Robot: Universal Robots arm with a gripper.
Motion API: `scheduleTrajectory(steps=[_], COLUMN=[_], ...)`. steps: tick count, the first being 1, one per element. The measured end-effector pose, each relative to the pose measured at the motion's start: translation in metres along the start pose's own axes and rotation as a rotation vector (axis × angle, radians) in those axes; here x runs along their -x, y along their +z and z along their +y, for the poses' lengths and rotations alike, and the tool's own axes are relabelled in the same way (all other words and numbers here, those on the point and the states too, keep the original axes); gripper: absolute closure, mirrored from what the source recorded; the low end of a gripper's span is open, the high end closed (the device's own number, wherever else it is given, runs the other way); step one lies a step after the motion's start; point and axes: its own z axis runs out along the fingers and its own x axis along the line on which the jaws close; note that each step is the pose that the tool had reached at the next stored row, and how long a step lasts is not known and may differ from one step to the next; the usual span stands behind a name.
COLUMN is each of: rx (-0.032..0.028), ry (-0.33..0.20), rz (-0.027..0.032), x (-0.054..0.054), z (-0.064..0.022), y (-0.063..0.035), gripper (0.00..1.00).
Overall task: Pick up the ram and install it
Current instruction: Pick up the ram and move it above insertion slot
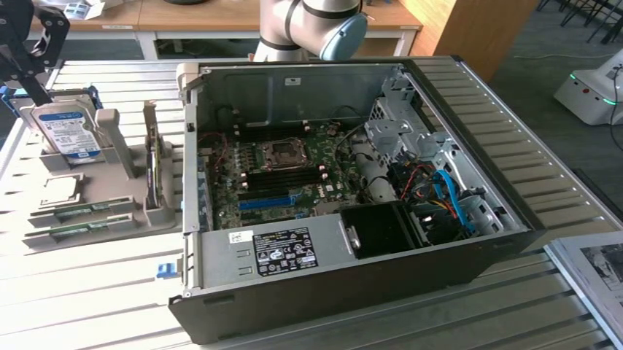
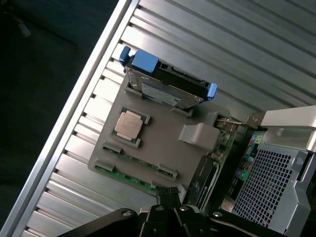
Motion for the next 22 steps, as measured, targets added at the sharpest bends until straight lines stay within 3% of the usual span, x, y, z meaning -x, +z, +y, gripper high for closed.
scheduleTrajectory(steps=[22], rx=[0.0064], ry=[-0.136], rz=[0.0063], x=[0.0], z=[0.0], y=[0.0], gripper=[0.9])
